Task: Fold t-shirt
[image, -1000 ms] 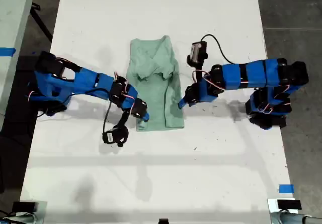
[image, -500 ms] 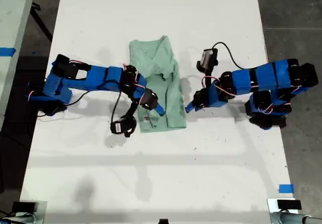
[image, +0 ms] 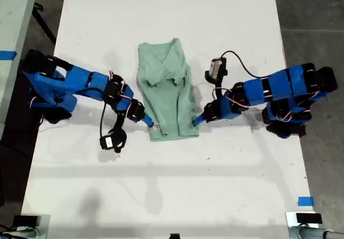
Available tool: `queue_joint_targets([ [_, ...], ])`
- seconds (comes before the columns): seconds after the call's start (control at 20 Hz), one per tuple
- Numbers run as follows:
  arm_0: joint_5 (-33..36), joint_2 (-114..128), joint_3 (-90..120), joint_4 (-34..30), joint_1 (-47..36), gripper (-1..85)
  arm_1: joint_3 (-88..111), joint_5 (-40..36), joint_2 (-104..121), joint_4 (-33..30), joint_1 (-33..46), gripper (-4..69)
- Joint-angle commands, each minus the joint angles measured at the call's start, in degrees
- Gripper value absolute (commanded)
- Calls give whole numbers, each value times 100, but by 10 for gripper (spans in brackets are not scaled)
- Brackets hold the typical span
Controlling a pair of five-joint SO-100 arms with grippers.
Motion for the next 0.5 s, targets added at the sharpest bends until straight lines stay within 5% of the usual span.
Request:
queue_joint_targets([
  [0.0, -202, -167, -97, -519, 220, 306, -800, -158, -378, -53, 0, 255],
  [0.45, -325, -1819, -1406, -352, 18, 307, -1811, -316, -1793, 53, 70, 268],
])
